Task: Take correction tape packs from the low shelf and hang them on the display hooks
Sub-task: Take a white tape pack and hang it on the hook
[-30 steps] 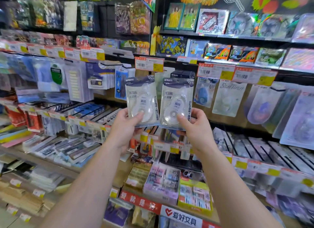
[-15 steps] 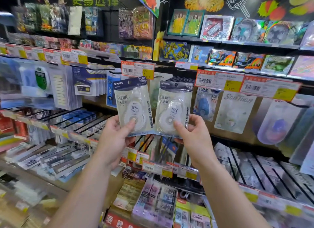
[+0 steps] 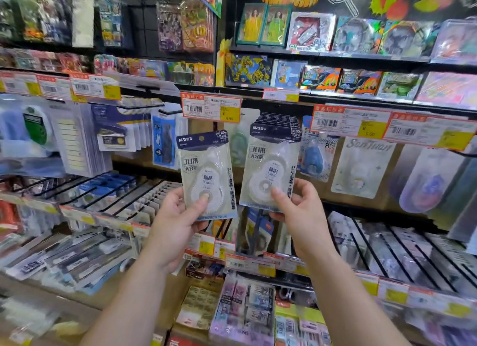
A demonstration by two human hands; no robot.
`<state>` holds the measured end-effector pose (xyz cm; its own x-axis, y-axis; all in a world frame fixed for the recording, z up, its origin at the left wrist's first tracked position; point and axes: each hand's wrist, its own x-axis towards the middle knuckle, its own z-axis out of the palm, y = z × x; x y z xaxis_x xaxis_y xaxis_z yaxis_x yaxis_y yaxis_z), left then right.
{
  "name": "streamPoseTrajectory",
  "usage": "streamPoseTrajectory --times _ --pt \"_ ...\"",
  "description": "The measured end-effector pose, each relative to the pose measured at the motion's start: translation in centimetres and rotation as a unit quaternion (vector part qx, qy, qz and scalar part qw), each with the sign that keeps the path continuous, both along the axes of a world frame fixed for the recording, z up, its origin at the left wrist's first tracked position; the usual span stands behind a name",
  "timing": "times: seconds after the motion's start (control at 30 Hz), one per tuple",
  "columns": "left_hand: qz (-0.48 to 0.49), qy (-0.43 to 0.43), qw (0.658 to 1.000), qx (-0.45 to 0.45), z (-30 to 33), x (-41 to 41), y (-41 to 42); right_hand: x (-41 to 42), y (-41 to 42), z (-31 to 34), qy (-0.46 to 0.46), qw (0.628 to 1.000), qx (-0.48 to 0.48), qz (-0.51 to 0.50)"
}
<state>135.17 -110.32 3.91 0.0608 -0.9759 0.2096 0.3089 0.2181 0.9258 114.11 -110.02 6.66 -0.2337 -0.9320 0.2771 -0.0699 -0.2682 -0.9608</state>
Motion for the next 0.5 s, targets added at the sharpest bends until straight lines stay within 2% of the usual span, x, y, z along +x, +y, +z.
streamPoseTrajectory --times 0.5 --pt "-0.026 -0.043 0.999 0.02 -0.2 -0.2 -1.6 0.6 -2.1 -0.6 -0.036 0.997 0.029 -0.059"
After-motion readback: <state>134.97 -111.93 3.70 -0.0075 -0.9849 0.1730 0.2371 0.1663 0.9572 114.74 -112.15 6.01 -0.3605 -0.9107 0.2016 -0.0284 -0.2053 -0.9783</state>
